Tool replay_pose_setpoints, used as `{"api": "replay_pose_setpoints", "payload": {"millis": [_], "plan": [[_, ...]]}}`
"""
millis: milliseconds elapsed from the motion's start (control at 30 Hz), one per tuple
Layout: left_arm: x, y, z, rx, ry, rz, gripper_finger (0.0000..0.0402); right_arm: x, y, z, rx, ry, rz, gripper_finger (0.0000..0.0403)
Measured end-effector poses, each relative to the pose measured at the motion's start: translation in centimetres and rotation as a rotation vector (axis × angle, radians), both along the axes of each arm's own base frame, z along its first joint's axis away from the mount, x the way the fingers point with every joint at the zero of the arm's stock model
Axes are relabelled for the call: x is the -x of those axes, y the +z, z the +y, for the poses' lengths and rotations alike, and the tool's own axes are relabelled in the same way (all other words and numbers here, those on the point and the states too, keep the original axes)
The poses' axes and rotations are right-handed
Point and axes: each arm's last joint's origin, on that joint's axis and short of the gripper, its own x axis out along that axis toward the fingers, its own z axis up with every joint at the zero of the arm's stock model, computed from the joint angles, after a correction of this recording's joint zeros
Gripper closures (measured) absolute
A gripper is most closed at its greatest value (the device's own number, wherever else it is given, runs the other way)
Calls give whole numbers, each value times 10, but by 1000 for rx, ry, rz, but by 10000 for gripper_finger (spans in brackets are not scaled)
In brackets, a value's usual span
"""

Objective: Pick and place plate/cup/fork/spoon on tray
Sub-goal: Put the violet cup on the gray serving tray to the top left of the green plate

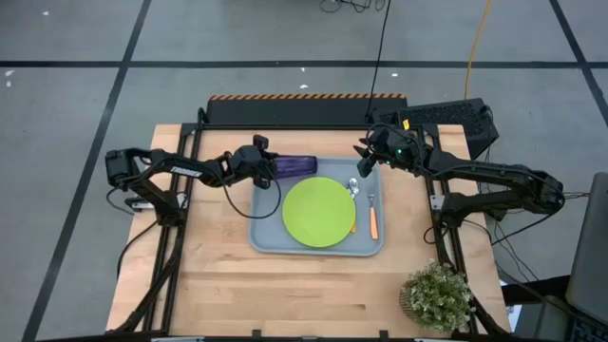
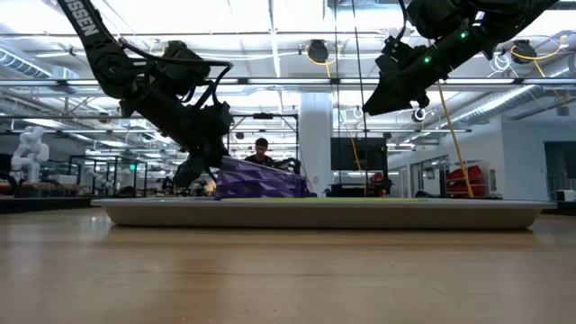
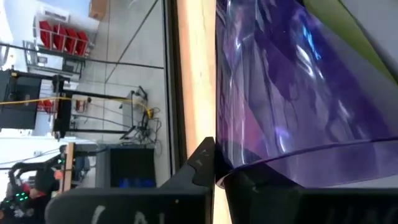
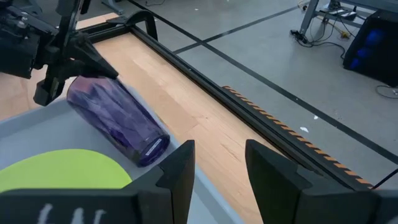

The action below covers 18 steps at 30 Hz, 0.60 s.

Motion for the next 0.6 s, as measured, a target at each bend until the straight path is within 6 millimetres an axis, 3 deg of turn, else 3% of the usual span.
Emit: {"api": "replay_pose_setpoints", "payload": {"millis": [200, 333, 600], "plan": [[4, 13, -6, -60, 96, 124, 391, 0, 0, 0, 5, 2, -1, 268], [5, 38, -10, 57, 182, 135, 392, 0, 1, 0, 10, 4, -6, 268], [5, 87, -21, 145, 193, 227, 392, -1, 1, 0, 2, 17, -6, 268]]}}
